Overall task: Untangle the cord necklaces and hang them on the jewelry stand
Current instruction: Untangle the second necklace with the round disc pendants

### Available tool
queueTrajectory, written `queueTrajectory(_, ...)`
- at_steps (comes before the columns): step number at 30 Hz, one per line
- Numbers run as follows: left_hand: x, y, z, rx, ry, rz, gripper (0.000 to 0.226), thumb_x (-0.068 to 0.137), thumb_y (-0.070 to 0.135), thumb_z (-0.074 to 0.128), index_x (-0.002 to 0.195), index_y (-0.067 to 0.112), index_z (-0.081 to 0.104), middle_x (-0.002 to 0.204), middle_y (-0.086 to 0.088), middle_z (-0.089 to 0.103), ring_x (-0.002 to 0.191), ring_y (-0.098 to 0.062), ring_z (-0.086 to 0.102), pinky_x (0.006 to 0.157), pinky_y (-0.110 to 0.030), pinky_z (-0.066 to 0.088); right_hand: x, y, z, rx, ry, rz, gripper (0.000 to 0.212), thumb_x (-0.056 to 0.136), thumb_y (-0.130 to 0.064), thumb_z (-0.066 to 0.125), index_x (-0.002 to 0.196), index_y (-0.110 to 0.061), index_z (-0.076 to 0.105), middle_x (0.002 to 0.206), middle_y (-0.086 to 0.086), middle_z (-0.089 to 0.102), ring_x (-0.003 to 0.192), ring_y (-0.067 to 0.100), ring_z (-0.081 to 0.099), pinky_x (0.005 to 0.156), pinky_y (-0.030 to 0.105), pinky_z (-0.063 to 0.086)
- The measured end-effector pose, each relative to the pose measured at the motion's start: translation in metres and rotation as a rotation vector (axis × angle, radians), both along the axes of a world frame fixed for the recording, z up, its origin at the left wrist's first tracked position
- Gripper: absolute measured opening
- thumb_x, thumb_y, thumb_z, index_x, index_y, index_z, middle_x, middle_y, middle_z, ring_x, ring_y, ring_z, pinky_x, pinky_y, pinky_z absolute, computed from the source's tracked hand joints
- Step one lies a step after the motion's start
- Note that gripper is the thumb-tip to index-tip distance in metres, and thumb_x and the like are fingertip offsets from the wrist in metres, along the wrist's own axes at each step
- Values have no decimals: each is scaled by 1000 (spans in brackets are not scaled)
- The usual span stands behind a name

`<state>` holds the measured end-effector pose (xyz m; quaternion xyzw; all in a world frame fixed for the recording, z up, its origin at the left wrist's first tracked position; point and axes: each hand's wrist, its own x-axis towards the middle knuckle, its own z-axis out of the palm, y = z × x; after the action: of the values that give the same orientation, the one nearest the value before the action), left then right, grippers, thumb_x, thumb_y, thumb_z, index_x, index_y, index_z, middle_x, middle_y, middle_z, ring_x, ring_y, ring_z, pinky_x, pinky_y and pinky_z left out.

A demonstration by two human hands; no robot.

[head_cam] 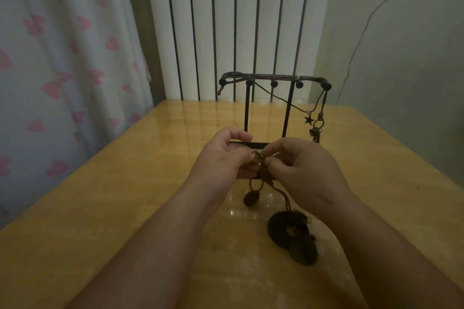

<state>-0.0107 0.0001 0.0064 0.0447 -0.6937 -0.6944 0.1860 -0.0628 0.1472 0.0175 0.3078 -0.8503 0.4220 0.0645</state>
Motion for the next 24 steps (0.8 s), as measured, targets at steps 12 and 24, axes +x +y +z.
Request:
queueTrajectory(12, 2, -1, 6, 159, 11, 15, 27, 96, -4, 43, 107, 16, 58, 88, -12, 60, 81, -26, 66, 74, -34, 55, -6, 10, 9, -442, -322, -141, 14, 98, -18, 49, 96, -26, 61, 89, 3, 62, 72, 18, 58, 60, 34, 51)
queueTrajectory(24, 3, -1, 4, 19, 13, 20, 42, 86, -9, 56, 115, 22, 60, 85, -4, 62, 84, -22, 67, 76, -35, 55, 4, 9, 10, -330, -224, 71, 23, 89, -12, 57, 105, -27, 60, 104, -9, 59, 97, 5, 56, 72, 22, 47)
